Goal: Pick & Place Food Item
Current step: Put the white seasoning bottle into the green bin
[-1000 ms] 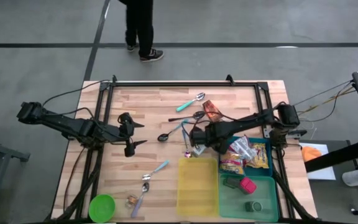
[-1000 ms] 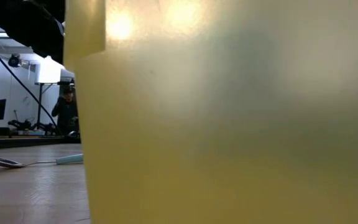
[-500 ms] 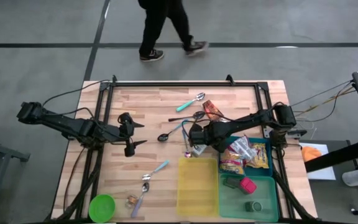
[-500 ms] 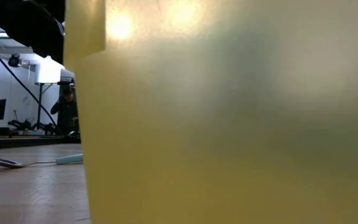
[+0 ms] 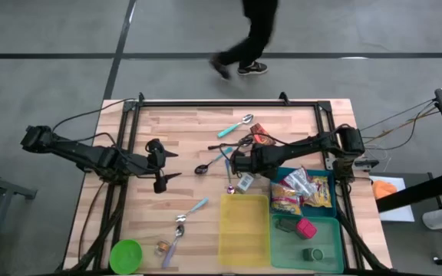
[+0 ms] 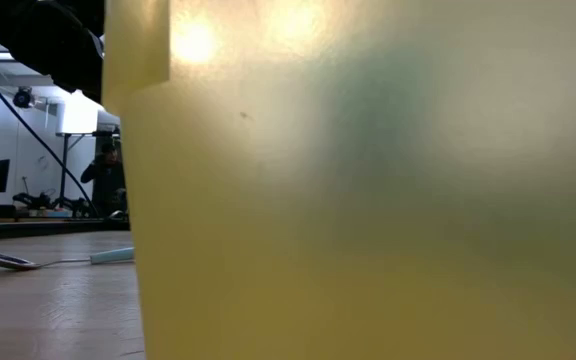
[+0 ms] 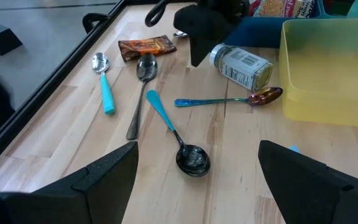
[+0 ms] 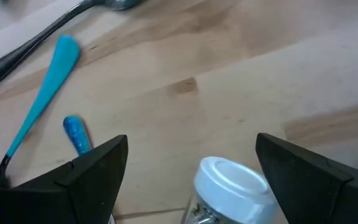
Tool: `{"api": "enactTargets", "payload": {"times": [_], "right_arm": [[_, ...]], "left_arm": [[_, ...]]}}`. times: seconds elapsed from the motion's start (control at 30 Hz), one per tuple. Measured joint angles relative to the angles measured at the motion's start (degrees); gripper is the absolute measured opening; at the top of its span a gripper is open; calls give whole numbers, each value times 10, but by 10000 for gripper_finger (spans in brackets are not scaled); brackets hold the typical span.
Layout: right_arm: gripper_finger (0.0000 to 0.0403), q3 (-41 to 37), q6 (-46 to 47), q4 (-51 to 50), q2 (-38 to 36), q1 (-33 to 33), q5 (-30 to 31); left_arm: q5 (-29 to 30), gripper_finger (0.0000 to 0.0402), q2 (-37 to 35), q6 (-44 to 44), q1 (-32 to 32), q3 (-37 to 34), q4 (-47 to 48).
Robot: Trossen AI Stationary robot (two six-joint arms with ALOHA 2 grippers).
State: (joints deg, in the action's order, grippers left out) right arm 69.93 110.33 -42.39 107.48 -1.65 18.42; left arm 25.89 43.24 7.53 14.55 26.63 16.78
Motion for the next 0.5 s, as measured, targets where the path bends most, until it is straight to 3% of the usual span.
{"api": "enactTargets", "payload": {"times": [0.13, 0.3, 0.5], "right_arm": [[351, 0, -17, 1, 0, -1, -15], [351, 0, 85, -29, 0, -3, -73], [352, 0, 162, -32, 0, -7, -83]], "left_arm": [[0, 335, 0, 0, 0, 0, 0], [0, 335, 0, 0, 0, 0, 0], [0, 335, 0, 0, 0, 0, 0]]}}
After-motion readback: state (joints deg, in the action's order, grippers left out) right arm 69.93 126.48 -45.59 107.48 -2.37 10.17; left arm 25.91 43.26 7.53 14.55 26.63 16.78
